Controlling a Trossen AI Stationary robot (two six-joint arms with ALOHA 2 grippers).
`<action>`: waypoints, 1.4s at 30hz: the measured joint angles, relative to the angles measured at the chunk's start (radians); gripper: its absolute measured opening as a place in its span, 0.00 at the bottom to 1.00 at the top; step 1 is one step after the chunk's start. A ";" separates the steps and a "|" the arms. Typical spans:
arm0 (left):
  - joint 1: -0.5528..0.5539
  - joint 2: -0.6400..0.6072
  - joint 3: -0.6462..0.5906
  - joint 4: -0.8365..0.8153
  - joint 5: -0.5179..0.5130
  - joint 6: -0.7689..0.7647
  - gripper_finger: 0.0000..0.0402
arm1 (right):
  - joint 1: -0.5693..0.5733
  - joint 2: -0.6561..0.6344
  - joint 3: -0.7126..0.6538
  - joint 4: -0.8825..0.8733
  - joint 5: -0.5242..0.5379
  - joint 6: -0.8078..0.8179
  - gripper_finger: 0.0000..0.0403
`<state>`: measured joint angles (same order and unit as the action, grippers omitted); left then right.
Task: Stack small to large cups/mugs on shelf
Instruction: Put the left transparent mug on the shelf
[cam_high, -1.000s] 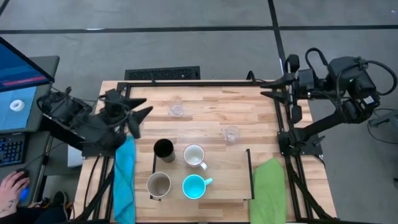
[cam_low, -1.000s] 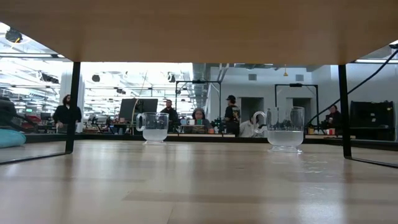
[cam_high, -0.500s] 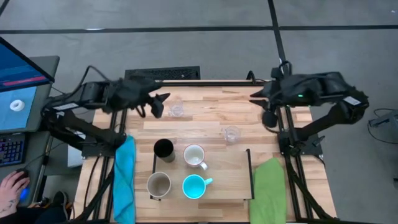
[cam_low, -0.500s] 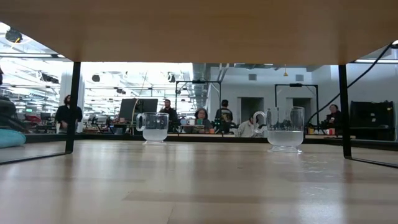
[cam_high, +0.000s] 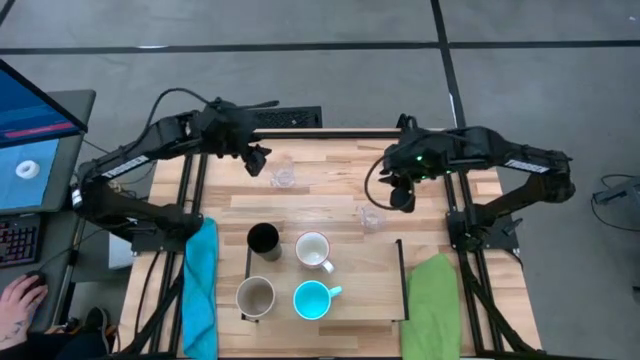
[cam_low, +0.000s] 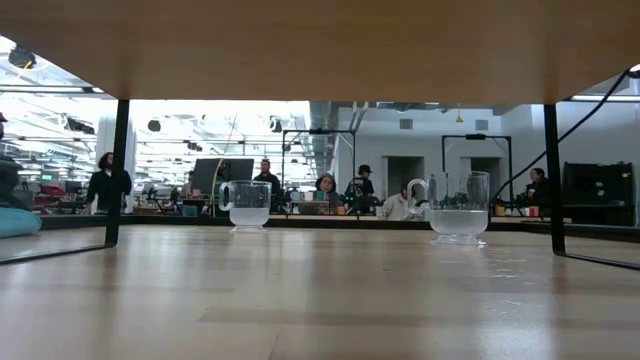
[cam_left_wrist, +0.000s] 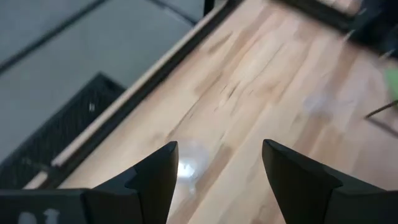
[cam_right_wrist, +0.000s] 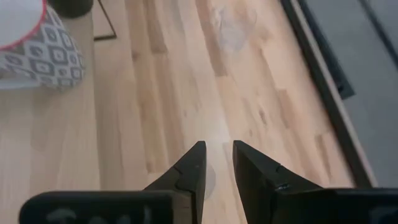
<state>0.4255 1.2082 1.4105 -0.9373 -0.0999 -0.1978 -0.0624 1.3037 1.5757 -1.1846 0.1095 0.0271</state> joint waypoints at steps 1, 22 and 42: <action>0.025 0.001 -0.033 0.015 0.020 0.013 0.56 | 0.000 0.000 -0.012 0.004 -0.004 0.013 0.26; 0.282 0.087 -0.541 0.426 0.145 0.058 0.56 | 0.000 -0.001 -0.152 0.132 -0.004 0.151 0.26; 0.204 0.252 -0.539 0.551 0.068 0.054 0.55 | 0.003 -0.001 -0.153 0.132 -0.005 0.150 0.26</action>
<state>0.6292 1.4605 0.8711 -0.3862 -0.0315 -0.1438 -0.0589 1.3029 1.4231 -1.0528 0.1043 0.1772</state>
